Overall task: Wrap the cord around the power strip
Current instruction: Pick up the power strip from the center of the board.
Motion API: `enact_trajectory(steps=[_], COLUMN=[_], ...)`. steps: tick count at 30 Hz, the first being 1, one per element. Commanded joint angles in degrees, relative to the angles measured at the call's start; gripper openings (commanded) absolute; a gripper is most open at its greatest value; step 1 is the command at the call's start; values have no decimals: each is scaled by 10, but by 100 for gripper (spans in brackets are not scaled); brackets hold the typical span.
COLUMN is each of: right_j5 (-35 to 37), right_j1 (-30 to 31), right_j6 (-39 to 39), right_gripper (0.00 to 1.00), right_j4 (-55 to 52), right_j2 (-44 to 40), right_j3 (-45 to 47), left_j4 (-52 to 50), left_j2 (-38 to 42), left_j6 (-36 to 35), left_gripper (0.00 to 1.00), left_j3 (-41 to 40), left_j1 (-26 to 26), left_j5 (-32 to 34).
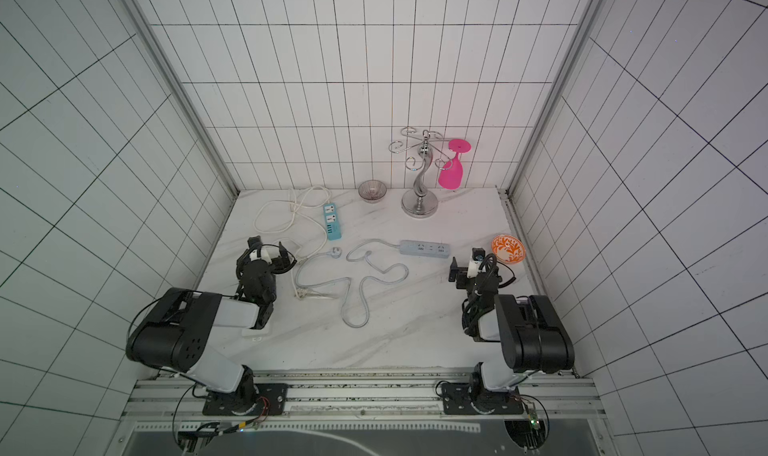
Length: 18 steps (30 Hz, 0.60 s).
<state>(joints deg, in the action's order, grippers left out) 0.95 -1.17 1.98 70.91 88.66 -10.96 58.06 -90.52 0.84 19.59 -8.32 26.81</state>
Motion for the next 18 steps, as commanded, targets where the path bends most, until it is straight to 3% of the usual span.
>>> enact_trajectory(steps=[1, 18], right_j5=[-4, 10], right_j1=[-7, -8], right_j6=[-3, -10], right_gripper=[99, 99], right_j4=[19, 15], right_j2=[1, 2], right_j3=[-35, -37], left_j4=[15, 15], left_j2=[-2, -1], left_j6=[0, 0], left_gripper=[98, 98], left_j3=[1, 1], left_j1=[-2, -1], left_j5=[2, 1])
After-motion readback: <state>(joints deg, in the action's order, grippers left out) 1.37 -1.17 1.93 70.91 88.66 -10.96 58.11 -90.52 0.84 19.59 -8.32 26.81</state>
